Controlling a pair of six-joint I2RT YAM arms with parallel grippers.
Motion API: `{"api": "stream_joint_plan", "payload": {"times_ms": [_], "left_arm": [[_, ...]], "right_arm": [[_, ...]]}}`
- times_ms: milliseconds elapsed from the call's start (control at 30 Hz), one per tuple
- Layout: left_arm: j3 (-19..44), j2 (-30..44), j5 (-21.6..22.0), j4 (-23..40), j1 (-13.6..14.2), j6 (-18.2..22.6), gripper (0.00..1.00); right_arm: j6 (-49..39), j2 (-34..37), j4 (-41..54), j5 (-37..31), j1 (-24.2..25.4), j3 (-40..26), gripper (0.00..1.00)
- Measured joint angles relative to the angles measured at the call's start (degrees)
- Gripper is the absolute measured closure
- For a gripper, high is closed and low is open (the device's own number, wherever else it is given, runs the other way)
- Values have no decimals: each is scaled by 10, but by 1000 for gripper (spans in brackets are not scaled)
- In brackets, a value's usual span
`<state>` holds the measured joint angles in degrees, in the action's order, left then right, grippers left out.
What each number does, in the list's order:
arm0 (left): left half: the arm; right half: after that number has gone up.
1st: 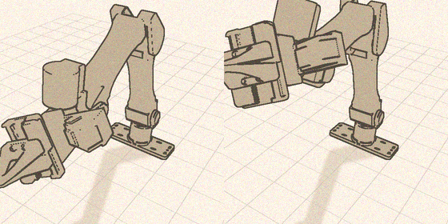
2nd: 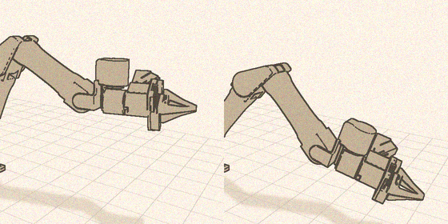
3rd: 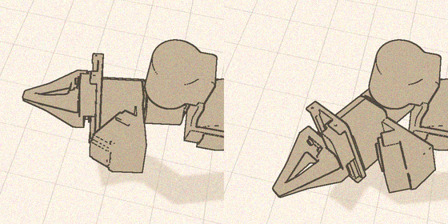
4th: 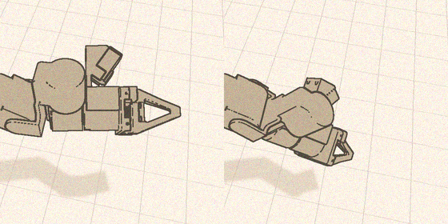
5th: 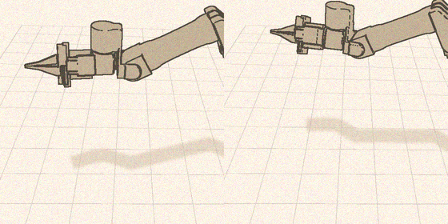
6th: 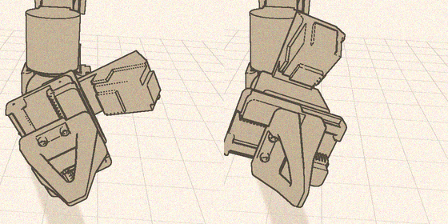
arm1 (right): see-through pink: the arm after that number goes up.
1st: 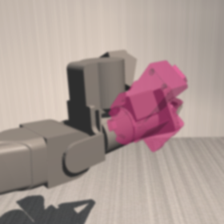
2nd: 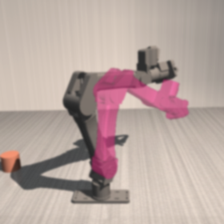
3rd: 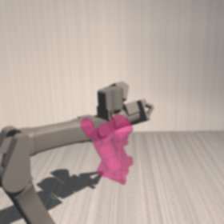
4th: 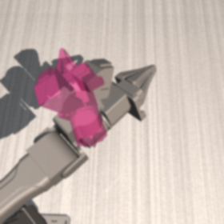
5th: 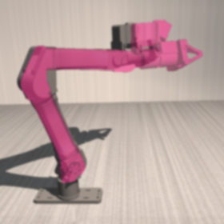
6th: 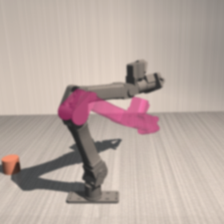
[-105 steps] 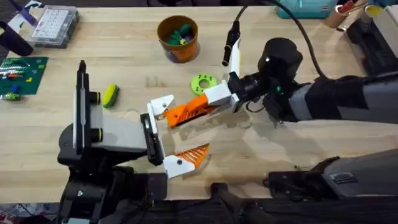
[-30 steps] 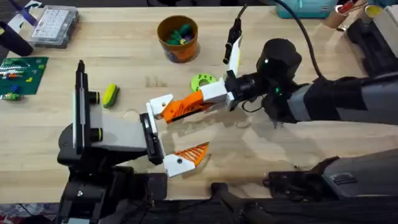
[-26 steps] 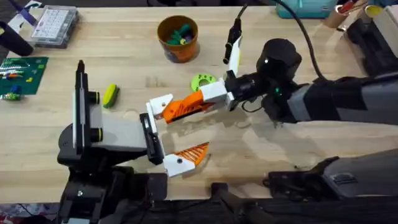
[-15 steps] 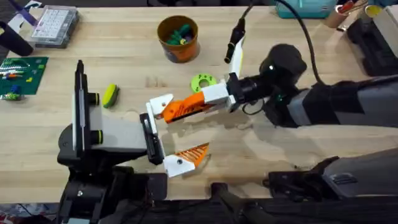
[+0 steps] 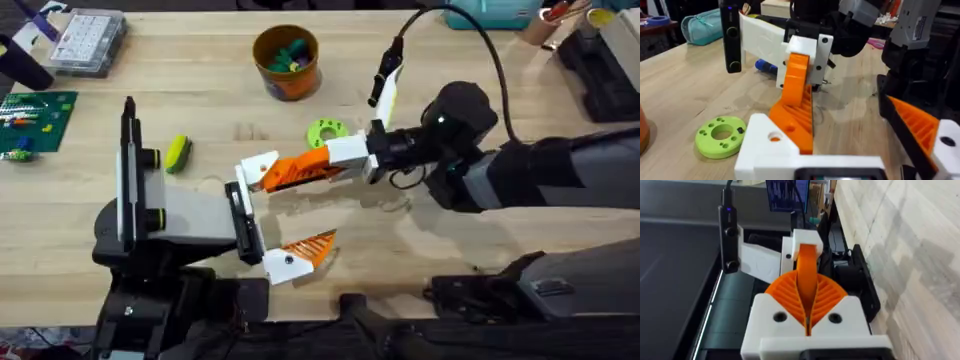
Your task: Pick up the gripper from the table and insert it into the empty holder that is missing its gripper. Then pick up a screw, insert it into the mounting hole, and use the screwdriver to tighten it. Finally, clean up the table by picking up the vegetable and placing it into the bucket.
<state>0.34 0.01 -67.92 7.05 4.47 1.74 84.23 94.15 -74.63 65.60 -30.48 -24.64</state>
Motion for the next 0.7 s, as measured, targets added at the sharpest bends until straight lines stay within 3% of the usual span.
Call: {"api": "stream_joint_plan", "payload": {"times_ms": [400,700], "left_arm": [[0,0,0,0,0,-3,10],[0,0,2,0,-3,-13,10]], "right_arm": [[-1,8,-4,-27,-14,0,989],[0,50,-12,-23,-31,-39,987]]}}
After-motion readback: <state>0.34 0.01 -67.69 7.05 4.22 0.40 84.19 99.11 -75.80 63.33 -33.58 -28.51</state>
